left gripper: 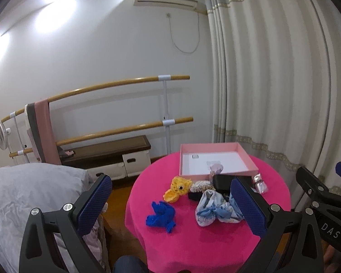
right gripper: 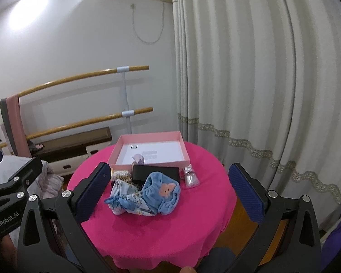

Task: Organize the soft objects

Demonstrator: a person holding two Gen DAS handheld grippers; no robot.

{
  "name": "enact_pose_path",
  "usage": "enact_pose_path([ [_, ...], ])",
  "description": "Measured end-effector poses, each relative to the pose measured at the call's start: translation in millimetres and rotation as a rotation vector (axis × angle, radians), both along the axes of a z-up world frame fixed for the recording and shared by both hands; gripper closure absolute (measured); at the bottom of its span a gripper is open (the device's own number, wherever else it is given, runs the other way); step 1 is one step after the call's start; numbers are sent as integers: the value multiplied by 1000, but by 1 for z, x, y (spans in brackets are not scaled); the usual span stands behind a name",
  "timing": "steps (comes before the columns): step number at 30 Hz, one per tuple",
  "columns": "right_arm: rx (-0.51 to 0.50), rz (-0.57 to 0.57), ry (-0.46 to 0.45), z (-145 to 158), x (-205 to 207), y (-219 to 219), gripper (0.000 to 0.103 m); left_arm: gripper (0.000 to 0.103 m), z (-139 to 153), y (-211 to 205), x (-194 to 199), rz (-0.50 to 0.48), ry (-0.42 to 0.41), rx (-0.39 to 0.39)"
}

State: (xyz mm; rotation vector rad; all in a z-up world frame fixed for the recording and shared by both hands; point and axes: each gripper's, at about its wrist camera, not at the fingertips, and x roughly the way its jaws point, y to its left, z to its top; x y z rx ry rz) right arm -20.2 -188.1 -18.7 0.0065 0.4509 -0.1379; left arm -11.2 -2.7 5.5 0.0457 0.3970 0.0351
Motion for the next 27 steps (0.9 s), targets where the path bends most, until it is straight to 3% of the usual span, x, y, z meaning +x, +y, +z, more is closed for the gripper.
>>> enact_pose_path([
  [14,17,-7,123,-43,39,-11,0,0,-42,2,59,14,138,6],
  [27,66,-13,288,-106,85,-31,0,0,-119,15,143,33,311,13],
])
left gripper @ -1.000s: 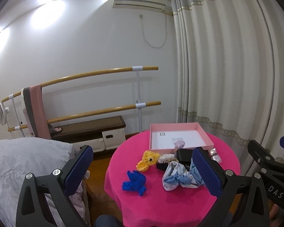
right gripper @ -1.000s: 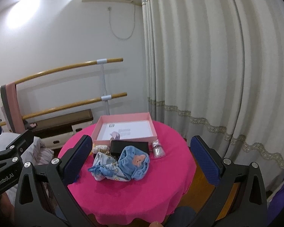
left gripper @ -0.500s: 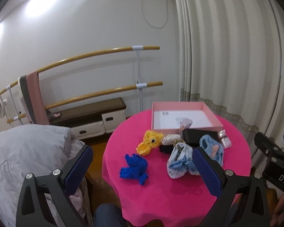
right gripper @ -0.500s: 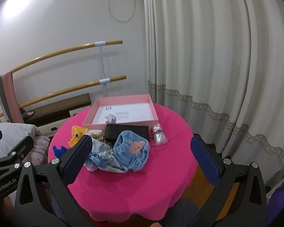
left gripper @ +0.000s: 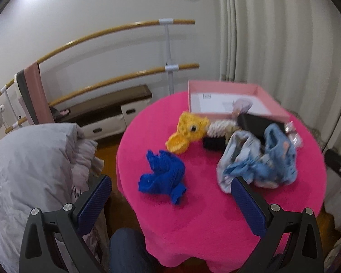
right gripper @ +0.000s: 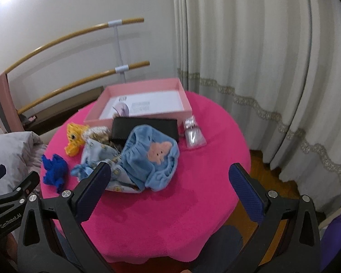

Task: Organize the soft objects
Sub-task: 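Reach the left tool to the blue knitted toy while the right tool reaches the light-blue cap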

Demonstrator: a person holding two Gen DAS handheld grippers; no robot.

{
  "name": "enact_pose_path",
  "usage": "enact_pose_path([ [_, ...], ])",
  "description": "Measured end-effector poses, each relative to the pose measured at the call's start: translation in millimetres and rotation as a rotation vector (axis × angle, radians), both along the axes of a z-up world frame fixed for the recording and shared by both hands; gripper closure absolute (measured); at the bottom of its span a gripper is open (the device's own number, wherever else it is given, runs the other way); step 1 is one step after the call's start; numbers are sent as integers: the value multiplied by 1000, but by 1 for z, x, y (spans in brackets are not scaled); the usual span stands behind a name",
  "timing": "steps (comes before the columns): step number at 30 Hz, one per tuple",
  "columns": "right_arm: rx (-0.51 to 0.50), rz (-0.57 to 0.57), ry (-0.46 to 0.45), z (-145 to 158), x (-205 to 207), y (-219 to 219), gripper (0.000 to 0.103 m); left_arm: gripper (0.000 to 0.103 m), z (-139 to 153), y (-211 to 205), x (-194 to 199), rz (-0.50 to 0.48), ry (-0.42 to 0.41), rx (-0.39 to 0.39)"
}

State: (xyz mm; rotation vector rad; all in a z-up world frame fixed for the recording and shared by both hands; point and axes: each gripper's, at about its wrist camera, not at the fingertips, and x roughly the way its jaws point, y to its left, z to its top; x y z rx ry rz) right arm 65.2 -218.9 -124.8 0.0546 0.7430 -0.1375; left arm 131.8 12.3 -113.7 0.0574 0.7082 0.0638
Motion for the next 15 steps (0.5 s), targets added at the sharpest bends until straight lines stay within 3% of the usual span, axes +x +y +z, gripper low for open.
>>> enact_pose_path([
  [7,26,-10,71,-29,19,-14,0,0,-31,-8,42,-48,45,-8],
  [15,45,22,113,-51,39,-12,0,0,-61,13,69,16,81,1],
])
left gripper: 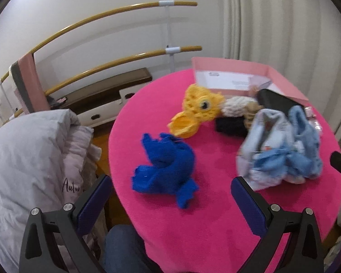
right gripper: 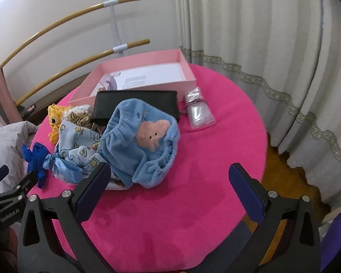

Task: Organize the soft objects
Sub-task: 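Reach the left tool to the blue knitted toy while the right tool reaches the light-blue cap, then close the left tool on the blue toy while the right tool grasps the light-blue cap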

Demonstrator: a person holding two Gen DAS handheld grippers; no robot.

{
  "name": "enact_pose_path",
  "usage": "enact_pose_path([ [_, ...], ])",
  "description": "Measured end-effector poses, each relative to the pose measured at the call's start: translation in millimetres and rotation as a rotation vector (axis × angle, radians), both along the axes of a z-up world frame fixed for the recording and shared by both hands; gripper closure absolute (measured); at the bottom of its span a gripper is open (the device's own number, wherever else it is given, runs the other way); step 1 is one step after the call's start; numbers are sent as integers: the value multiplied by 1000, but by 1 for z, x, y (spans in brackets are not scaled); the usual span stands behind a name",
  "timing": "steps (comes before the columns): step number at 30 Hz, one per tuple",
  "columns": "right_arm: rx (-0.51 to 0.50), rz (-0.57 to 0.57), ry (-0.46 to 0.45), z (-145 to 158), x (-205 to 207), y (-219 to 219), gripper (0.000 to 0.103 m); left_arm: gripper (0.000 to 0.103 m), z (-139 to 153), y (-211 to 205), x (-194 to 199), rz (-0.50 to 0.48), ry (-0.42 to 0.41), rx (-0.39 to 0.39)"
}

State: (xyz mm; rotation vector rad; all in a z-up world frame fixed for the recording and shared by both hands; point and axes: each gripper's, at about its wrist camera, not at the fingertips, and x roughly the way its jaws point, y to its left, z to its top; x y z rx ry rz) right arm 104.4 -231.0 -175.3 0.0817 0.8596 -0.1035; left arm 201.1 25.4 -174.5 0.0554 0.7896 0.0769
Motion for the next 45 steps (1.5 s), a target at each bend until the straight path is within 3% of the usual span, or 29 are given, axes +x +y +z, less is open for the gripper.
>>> enact_pose_path([
  [8,27,23,22,-10,22,3,0,0,-19,4,40,28,-2,46],
  [14,75,45,34,-12,40,7,0,2,-46,8,75,27,51,65],
  [15,79,46,36,-13,44,9,0,5,-49,8,80,22,60,57],
  [19,123,52,80,-25,64,11,0,38,-64,13,98,-27,119,-21],
  [23,183,43,103,-35,71,7,3,55,-68,15,105,-67,123,-56],
  [26,221,47,104,-38,71,1,5,58,-71,14,108,-79,124,-58],
  [28,234,54,106,-40,72,-1,9,59,-72,14,109,-88,126,-62],
  [32,249,61,129,-46,79,-2,29,61,-70,20,101,-108,123,-73],
  [34,220,76,133,-47,82,2,43,61,-67,17,99,-112,124,-73],
  [36,226,88,127,-46,81,3,65,61,-65,15,96,-117,118,-69],
  [38,238,97,121,-44,79,0,75,61,-61,11,91,-118,112,-64],
  [45,248,96,99,-33,58,-11,83,62,-53,1,80,-134,109,-67],
])
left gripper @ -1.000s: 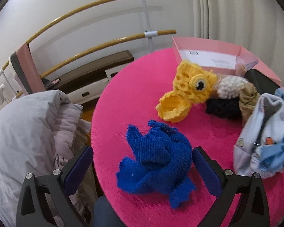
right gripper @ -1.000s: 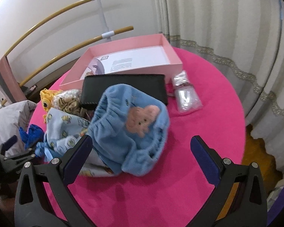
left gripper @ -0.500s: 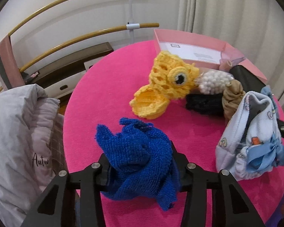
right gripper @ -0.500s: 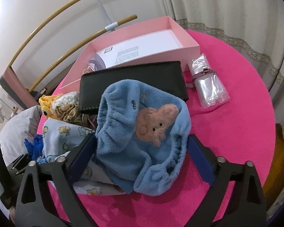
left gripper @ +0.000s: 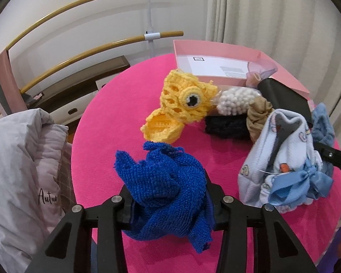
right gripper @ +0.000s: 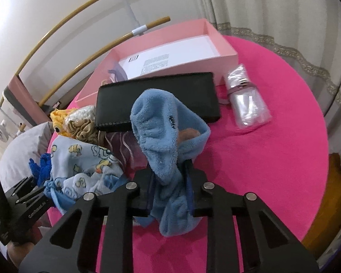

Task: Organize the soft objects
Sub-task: 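Close the left tool on the blue toy while the right tool grasps the light-blue cap, then carry the blue toy into the pink box with the left tool while the right tool carries the cap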

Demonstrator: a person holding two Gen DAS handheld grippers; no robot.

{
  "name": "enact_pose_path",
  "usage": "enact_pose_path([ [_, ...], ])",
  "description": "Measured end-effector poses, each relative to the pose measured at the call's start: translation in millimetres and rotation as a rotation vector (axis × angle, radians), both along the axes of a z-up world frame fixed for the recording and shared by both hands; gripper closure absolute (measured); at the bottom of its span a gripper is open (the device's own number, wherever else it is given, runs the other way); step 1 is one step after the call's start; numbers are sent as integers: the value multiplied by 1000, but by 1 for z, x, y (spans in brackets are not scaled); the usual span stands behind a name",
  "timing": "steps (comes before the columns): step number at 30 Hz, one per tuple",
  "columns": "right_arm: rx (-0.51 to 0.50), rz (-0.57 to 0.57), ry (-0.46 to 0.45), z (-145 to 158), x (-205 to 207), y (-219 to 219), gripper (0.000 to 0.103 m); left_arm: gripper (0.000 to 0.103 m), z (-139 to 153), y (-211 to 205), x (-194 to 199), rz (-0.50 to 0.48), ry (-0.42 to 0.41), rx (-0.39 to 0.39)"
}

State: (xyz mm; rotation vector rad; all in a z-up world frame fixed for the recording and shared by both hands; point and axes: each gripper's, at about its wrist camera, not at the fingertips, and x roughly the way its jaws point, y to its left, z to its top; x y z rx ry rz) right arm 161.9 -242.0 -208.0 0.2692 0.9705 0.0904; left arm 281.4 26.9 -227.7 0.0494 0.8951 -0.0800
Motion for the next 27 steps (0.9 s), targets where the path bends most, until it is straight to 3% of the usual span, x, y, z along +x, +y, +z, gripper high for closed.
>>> enact_pose_path([
  [14,-11,10,-37,18,-18,3,83,64,27,3,-19,-13,-30,-7],
  [27,-67,55,-120,69,-9,5,83,64,100,-17,-13,-69,-138,-5],
])
